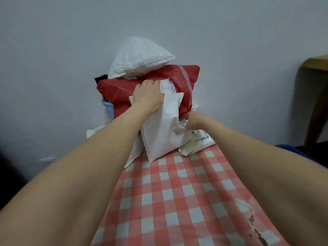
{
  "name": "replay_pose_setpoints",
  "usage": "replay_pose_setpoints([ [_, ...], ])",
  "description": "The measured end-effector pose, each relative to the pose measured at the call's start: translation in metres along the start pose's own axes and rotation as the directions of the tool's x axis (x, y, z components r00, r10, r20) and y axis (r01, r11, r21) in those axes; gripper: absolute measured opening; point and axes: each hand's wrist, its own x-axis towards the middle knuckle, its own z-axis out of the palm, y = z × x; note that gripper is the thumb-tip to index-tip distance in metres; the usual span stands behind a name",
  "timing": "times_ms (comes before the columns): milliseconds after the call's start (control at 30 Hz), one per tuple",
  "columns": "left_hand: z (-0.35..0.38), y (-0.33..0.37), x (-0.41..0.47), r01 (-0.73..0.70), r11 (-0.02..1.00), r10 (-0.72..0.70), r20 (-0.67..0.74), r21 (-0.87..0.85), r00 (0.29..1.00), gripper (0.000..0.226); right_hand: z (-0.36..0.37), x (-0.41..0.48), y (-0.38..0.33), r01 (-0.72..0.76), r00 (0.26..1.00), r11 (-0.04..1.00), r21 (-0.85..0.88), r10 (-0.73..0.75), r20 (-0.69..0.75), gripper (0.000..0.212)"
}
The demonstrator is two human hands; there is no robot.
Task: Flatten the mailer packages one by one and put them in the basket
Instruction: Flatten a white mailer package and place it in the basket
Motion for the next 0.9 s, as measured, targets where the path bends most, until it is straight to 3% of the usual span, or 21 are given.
replay_pose_setpoints([
  [67,0.006,0.002,0.003,0.008,0.999,-0.011,0.073,0.04,0.997,0.047,0.007,0.004,0.0,0.04,0.999,0.998,0.045,-0.04,0.007,0.083],
  [100,0.011,0.001,0.004,0.008,0.998,-0.014,0.102,0.054,0.995,0.049,0.012,0.004,0.0,0.049,0.999,0.997,0.059,-0.05,0.011,0.086],
  [233,0.023,-0.001,0.005,0.001,0.997,-0.013,0.156,0.075,0.988,0.049,0.023,0.013,-0.005,0.036,0.999,0.998,0.054,-0.038,0.026,0.059],
  [333,0.024,-0.003,0.005,0.016,0.997,-0.024,0.112,0.071,0.993,0.045,0.026,0.019,-0.007,0.035,0.999,0.997,0.07,-0.036,0.009,0.052],
  [500,0.007,-0.006,-0.002,0.05,0.995,-0.054,0.044,0.087,0.998,0.047,0.016,0.012,-0.004,0.039,0.997,0.987,0.153,-0.027,-0.079,0.017],
  [700,-0.028,-0.019,-0.025,0.192,0.979,-0.194,0.025,0.068,0.981,0.06,-0.016,-0.014,-0.009,0.121,0.988,0.959,0.255,-0.092,-0.122,0.035],
  [900,-0.049,-0.027,-0.07,0.413,0.911,-0.394,0.253,-0.025,0.884,0.081,-0.026,-0.05,-0.019,0.213,0.977,0.947,0.242,-0.205,-0.057,0.043],
])
